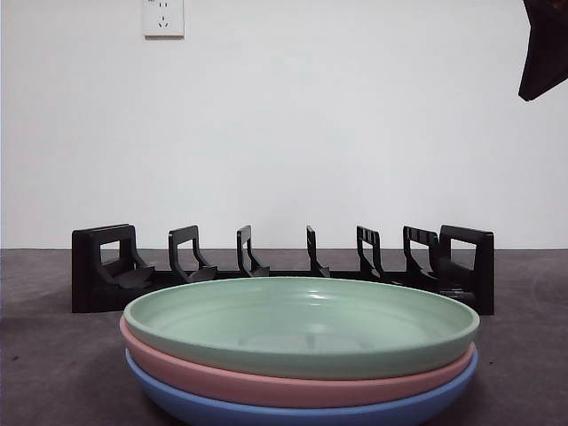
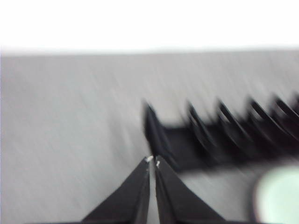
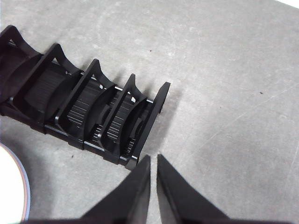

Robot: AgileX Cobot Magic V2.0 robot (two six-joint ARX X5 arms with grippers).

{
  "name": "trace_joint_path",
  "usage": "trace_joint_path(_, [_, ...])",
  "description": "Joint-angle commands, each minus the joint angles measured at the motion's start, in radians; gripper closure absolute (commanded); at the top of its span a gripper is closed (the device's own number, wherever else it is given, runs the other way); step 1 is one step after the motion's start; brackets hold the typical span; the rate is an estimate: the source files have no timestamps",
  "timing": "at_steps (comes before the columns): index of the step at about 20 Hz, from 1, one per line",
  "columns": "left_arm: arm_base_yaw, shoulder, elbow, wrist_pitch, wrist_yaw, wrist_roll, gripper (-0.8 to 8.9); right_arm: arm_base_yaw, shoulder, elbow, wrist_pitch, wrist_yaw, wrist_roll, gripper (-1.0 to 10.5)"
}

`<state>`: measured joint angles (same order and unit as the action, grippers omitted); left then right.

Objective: Place the plate

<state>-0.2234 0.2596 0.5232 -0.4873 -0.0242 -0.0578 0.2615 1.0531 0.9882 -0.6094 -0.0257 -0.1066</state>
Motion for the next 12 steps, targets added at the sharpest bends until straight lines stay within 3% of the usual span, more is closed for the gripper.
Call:
trace_joint_path(1, [0.060, -0.125, -0.253, 0.224, -0.006, 0.043, 7.89, 0.003, 0.003, 0.006, 0.011, -0.001, 0.011, 9.3])
trace_joint_path(3, [0.126, -0.219, -0.389, 0.269, -0.006, 0.037, 7.89, 0.003, 0.003, 0.006, 0.011, 0.000, 0.011, 9.3])
trace_joint_path(6, [0.193, -0.256, -0.501, 0.334, -0.006, -0.036, 7.89, 0.003, 0.003, 0.006, 0.011, -0.001, 0.011, 9.3])
trace_joint_path(12, [0.199, -0.256, -0.509, 0.301, -0.005, -0.039, 7.89, 0.003, 0.003, 0.006, 0.024, -0.001, 0.011, 9.3])
